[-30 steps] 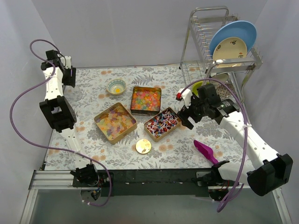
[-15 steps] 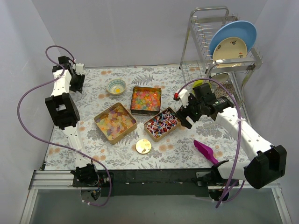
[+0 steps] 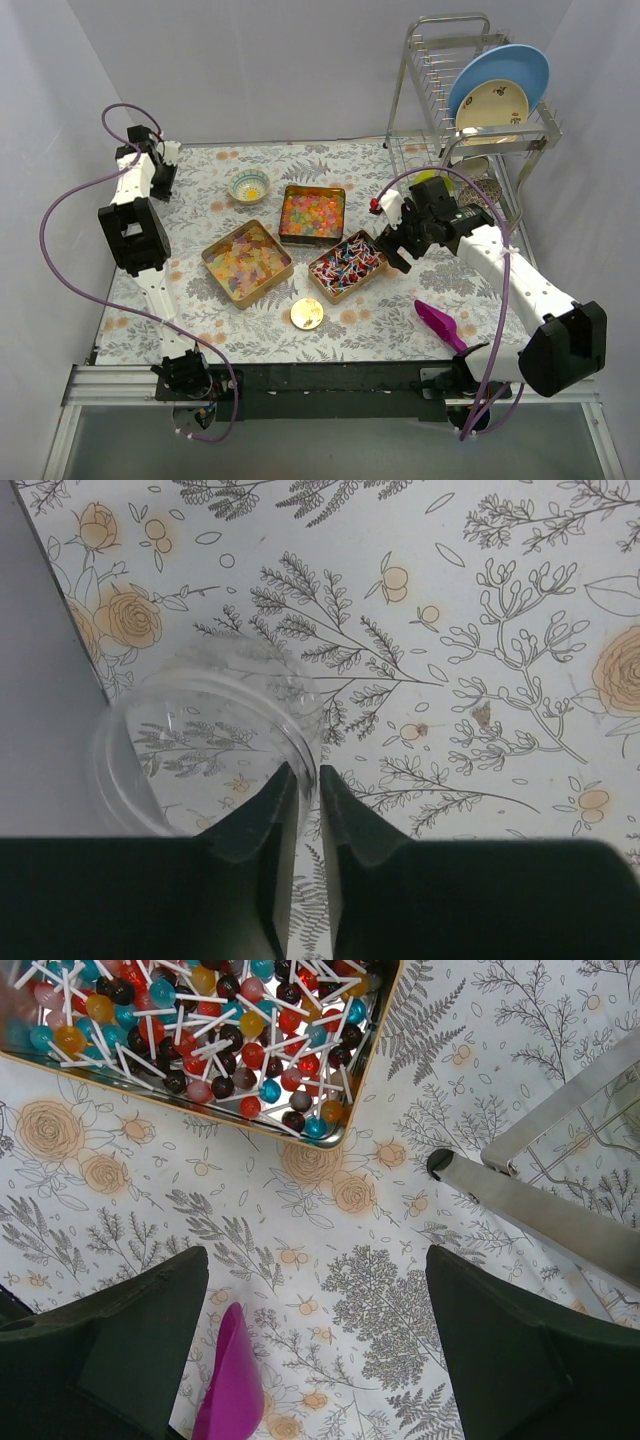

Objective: Pack the candies
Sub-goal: Pick up the packing bottle from the center of the board, then adjust the distractor at the corner of the board.

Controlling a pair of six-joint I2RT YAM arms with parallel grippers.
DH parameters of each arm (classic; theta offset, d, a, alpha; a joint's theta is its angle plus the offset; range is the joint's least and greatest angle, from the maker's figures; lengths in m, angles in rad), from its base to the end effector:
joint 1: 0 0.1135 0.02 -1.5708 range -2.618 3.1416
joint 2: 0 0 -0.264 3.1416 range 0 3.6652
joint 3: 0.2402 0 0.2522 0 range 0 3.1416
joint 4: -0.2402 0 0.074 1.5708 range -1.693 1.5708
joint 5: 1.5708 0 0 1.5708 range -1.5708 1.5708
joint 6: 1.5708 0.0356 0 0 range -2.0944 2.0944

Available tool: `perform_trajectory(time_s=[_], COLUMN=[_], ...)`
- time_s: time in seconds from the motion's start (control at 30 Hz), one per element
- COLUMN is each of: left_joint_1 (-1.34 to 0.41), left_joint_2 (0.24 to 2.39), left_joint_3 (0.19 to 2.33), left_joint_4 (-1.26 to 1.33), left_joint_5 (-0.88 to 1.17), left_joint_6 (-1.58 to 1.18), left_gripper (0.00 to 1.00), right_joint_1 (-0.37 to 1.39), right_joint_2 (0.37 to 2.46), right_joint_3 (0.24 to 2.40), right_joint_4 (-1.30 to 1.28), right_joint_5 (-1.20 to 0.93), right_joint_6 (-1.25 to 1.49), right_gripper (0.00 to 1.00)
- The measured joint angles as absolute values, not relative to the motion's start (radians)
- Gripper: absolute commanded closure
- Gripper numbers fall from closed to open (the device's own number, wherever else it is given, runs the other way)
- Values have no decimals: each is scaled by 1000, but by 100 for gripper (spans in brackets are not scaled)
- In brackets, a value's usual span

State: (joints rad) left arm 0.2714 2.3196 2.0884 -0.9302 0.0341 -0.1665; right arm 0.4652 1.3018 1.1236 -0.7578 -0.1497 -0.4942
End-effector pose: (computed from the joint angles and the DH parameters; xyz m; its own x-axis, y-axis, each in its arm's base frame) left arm 0.4777 0.1317 0.2086 -0.8293 -0.4027 -0.3874 -0.3978 0.9124 -0.0968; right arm 0.2356 0.1242 0.2957 -0.3856 -0.7183 -0.5790 -0.8014 0.5717 -0.1756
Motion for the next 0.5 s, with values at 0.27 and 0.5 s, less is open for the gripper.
perform_trajectory(time_s=[0.27, 0.5], left_joint_1=[271, 227], left_joint_2=[2271, 2074], left_joint_3=[1994, 1903], left_joint_4=[-881, -956], left_joint_5=[63, 208], left_joint_6=[-135, -76], left_gripper=[100, 100], right_joint_1=[465, 465], right_joint_2=[1317, 1317], right_joint_3=[1137, 1141], right_joint_4=[-751, -732], right_joint_5=[-127, -84], right_joint_6=[-505, -496], right_gripper=[3, 3])
